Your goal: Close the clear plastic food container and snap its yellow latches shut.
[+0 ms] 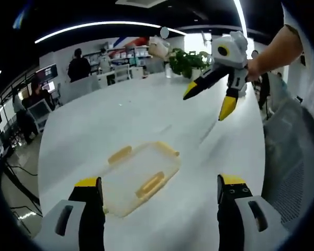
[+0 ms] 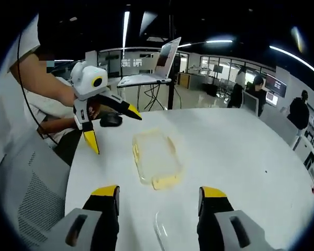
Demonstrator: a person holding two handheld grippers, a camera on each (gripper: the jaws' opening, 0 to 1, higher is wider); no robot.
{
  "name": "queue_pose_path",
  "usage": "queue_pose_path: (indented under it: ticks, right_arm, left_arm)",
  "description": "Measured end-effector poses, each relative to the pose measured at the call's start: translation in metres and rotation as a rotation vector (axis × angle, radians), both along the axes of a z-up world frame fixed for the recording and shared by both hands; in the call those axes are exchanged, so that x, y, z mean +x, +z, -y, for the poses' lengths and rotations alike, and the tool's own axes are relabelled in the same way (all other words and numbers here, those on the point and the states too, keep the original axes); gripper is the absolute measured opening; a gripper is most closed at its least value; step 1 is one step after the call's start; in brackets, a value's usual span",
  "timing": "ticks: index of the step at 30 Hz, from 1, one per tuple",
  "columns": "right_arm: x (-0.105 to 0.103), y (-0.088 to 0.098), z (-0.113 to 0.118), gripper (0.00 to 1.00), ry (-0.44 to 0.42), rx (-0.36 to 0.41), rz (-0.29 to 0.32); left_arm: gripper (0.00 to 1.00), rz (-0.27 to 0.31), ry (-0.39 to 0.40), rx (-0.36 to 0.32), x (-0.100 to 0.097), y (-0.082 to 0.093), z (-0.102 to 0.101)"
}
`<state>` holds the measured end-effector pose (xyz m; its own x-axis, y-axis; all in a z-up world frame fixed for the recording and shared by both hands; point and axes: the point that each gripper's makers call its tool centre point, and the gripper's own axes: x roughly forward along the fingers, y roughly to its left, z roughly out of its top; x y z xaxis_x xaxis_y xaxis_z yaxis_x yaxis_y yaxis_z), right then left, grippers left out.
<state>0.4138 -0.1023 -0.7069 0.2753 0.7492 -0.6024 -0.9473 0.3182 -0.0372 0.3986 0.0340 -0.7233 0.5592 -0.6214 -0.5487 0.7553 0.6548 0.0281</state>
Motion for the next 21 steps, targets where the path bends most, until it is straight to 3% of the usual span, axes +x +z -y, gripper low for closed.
queue_pose_path:
  ticks: [21]
  right_arm:
    - [0.010,-0.009,-0.009,0.58,0.044,-0.028,-0.005]
  left_arm:
    - [0.86,-0.001,-0.025,0.038,0.011,-0.007,-0.016]
